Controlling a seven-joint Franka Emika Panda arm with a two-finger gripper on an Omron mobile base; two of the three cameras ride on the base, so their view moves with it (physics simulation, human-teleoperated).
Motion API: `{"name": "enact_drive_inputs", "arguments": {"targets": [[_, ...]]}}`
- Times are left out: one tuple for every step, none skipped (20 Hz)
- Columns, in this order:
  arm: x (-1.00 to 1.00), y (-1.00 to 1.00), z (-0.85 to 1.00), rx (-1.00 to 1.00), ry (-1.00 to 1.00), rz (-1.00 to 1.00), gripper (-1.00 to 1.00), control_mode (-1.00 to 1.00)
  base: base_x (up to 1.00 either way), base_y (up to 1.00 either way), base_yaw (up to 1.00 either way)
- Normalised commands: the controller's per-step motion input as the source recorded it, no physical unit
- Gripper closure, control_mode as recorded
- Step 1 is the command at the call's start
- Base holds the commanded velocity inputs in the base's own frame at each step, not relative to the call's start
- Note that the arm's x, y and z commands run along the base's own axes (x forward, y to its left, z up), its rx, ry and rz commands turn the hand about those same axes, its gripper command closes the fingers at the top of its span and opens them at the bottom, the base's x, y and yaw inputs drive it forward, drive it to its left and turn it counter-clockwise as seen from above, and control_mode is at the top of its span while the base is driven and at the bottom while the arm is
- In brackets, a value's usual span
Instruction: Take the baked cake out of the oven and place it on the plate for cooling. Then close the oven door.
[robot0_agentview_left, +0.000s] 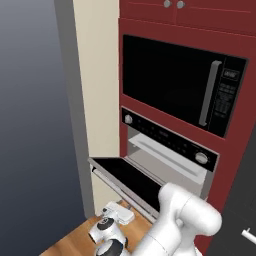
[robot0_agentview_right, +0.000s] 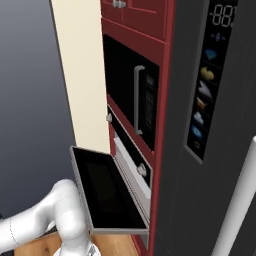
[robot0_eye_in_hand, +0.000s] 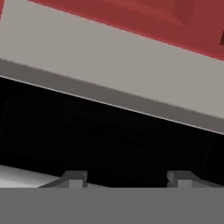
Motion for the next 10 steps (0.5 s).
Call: {"name": "enact_drive_inputs", "arguments": {"targets": [[0.57, -0.16, 0.00, -0.65, -0.18, -0.40, -1.00, -1.00, 0.00, 0.00, 0.00], [0.64, -0.16, 0.00, -0.64, -0.18, -0.41, -1.00, -1.00, 0.00, 0.00, 0.00], [0.69, -0.16, 0.00, -0.64, -0.17, -0.41, -1.00, -1.00, 0.00, 0.00, 0.00], [0.70, -0.14, 0.00, -0.64, -0.17, -0.42, -1.00, -1.00, 0.00, 0.00, 0.00], [0.69, -0.14, 0.00, -0.63, -0.17, -0.43, -1.00, -1.00, 0.00, 0.00, 0.00], [0.68, -0.13, 0.00, -0.62, -0.16, -0.44, -1.00, -1.00, 0.00, 0.00, 0.00], [0.65, -0.10, 0.00, -0.63, -0.16, -0.45, -1.00, -1.00, 0.00, 0.00, 0.00], [0.65, -0.09, 0.00, -0.62, -0.15, -0.46, -1.00, -1.00, 0.00, 0.00, 0.00], [0.66, -0.08, 0.00, -0.63, -0.15, -0.46, -1.00, -1.00, 0.00, 0.00, 0.00], [0.66, -0.08, 0.00, -0.62, -0.14, -0.46, -1.00, -1.00, 0.00, 0.00, 0.00]]}}
